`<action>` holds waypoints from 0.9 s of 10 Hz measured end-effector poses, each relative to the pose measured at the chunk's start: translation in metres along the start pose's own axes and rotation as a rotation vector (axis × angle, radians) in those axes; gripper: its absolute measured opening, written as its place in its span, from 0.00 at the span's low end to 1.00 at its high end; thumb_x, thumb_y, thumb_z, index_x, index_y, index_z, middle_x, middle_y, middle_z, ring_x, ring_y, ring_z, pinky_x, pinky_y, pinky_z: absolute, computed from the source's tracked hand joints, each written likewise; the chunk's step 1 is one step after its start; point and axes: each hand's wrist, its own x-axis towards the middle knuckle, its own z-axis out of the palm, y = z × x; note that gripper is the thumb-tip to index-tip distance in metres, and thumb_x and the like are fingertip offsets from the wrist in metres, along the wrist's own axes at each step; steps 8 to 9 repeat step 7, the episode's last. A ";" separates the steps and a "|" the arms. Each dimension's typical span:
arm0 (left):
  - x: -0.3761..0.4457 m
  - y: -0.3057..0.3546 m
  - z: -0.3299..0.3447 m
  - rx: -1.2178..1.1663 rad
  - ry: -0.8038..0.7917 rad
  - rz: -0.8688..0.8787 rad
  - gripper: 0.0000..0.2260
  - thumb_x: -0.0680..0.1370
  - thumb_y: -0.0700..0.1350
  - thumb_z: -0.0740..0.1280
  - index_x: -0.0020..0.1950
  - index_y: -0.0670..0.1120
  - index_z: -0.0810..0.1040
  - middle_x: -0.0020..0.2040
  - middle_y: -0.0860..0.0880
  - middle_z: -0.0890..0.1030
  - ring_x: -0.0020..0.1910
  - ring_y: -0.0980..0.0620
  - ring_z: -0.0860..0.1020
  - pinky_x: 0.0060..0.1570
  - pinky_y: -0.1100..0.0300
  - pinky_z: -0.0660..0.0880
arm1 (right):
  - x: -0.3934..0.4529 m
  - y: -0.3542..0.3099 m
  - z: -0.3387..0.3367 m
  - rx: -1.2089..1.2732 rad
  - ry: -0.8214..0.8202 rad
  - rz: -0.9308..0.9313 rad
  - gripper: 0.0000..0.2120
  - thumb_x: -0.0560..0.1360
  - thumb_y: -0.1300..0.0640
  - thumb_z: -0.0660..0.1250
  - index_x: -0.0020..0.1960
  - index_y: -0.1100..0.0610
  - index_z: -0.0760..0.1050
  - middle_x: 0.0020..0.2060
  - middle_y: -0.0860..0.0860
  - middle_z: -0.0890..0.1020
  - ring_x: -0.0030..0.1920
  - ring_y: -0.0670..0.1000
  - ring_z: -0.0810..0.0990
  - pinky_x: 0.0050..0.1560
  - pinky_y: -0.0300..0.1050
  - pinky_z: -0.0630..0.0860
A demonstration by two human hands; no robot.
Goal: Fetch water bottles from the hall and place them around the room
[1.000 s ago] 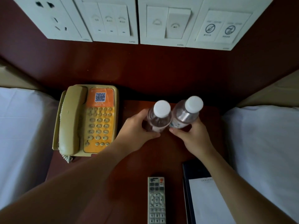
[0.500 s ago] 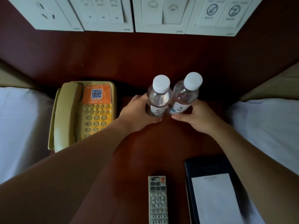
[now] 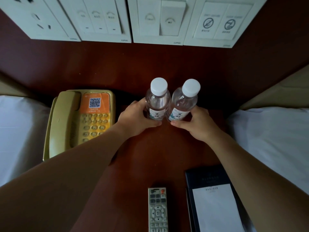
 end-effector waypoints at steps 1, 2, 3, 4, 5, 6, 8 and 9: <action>-0.001 0.001 -0.001 0.021 0.013 -0.018 0.32 0.62 0.60 0.78 0.64 0.62 0.73 0.52 0.64 0.76 0.65 0.51 0.73 0.65 0.46 0.72 | 0.001 0.001 0.000 0.005 0.001 -0.009 0.35 0.65 0.42 0.76 0.69 0.46 0.70 0.61 0.37 0.77 0.67 0.45 0.73 0.69 0.56 0.70; -0.002 0.002 0.000 0.025 0.020 -0.032 0.31 0.63 0.58 0.78 0.64 0.62 0.73 0.51 0.63 0.75 0.64 0.53 0.73 0.63 0.48 0.73 | 0.002 0.000 -0.002 -0.004 -0.017 -0.017 0.34 0.67 0.48 0.78 0.70 0.47 0.69 0.59 0.36 0.75 0.67 0.44 0.72 0.70 0.54 0.69; -0.003 0.003 0.000 0.015 0.015 -0.032 0.31 0.63 0.58 0.79 0.64 0.63 0.73 0.51 0.62 0.75 0.62 0.54 0.73 0.62 0.48 0.73 | 0.002 -0.001 -0.003 0.013 -0.025 -0.012 0.34 0.67 0.49 0.78 0.70 0.48 0.70 0.58 0.36 0.75 0.67 0.44 0.72 0.70 0.53 0.69; -0.003 0.002 0.001 -0.023 0.015 -0.048 0.31 0.61 0.59 0.79 0.62 0.64 0.73 0.53 0.61 0.77 0.62 0.55 0.74 0.62 0.49 0.73 | 0.002 0.000 0.000 0.037 -0.018 0.004 0.34 0.67 0.48 0.78 0.70 0.47 0.70 0.59 0.36 0.75 0.67 0.44 0.72 0.71 0.54 0.69; -0.010 0.005 0.002 -0.086 0.003 -0.044 0.35 0.57 0.60 0.79 0.62 0.64 0.71 0.56 0.61 0.78 0.61 0.57 0.74 0.62 0.50 0.74 | -0.004 -0.003 -0.002 0.018 -0.067 0.033 0.42 0.64 0.47 0.80 0.72 0.44 0.63 0.62 0.36 0.72 0.70 0.46 0.69 0.71 0.51 0.66; -0.027 0.013 -0.005 -0.217 0.040 -0.032 0.38 0.60 0.53 0.81 0.66 0.59 0.69 0.58 0.60 0.78 0.59 0.60 0.75 0.58 0.59 0.74 | -0.014 -0.015 -0.013 0.097 -0.041 0.034 0.51 0.63 0.48 0.81 0.76 0.43 0.54 0.71 0.39 0.67 0.72 0.44 0.64 0.71 0.47 0.63; -0.051 0.034 -0.026 -0.226 0.134 0.008 0.38 0.62 0.52 0.81 0.68 0.57 0.68 0.59 0.58 0.77 0.58 0.62 0.75 0.52 0.67 0.72 | -0.028 -0.035 -0.036 0.128 0.057 0.021 0.53 0.62 0.49 0.81 0.77 0.44 0.52 0.75 0.42 0.63 0.74 0.43 0.61 0.73 0.50 0.62; -0.051 0.034 -0.026 -0.226 0.134 0.008 0.38 0.62 0.52 0.81 0.68 0.57 0.68 0.59 0.58 0.77 0.58 0.62 0.75 0.52 0.67 0.72 | -0.028 -0.035 -0.036 0.128 0.057 0.021 0.53 0.62 0.49 0.81 0.77 0.44 0.52 0.75 0.42 0.63 0.74 0.43 0.61 0.73 0.50 0.62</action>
